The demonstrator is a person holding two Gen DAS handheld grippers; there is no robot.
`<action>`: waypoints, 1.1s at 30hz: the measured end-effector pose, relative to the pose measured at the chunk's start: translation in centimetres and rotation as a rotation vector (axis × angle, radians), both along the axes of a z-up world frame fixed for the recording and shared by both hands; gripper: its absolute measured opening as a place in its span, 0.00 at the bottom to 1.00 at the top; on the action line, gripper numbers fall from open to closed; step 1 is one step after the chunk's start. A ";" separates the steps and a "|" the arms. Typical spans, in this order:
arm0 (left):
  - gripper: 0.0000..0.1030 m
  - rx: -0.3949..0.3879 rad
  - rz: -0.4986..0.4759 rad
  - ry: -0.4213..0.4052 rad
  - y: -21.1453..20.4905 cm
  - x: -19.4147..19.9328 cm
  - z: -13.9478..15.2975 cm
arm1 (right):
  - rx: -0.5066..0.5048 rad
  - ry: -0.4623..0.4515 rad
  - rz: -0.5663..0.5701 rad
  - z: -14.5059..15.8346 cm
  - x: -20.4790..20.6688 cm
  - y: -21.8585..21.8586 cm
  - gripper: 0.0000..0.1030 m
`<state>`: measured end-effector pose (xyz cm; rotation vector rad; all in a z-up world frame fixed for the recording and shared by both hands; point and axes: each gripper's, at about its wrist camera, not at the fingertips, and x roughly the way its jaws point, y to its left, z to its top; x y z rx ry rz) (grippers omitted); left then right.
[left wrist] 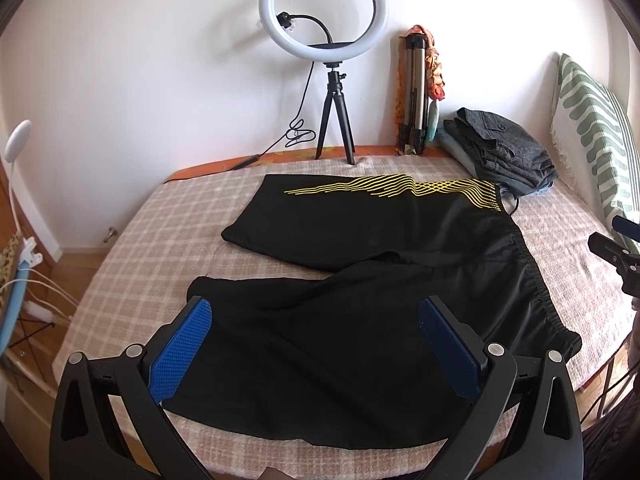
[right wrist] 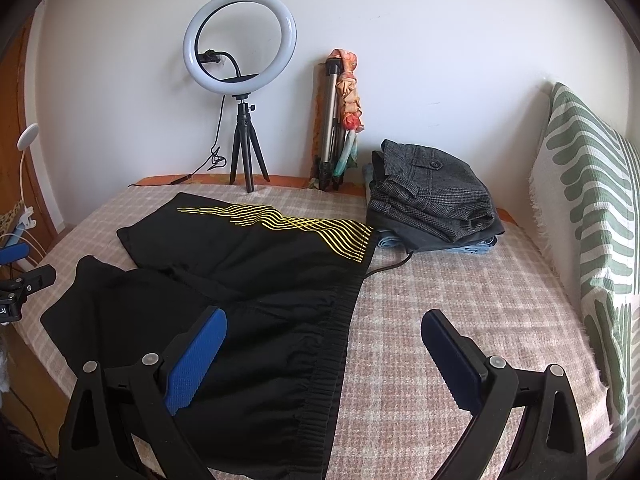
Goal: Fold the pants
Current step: 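Move both grippers toward the waistband of the black shorts, then grasp the waistband edge with the left gripper while the right gripper grasps it too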
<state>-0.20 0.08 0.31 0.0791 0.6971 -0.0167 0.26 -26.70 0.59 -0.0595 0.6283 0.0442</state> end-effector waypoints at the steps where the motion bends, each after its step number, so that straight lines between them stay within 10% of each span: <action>1: 1.00 -0.003 0.000 0.003 0.0 0.0 0.0 | 0.000 0.000 0.001 0.0 0.0 0.0 0.96; 22: 1.00 -0.045 -0.002 0.088 2.0 -0.2 -0.8 | -0.037 0.019 0.054 -0.7 -0.8 0.3 0.90; 33: 0.91 -0.021 0.035 0.166 8.3 -0.7 -3.2 | -0.125 0.061 0.391 -3.8 -3.1 2.3 0.82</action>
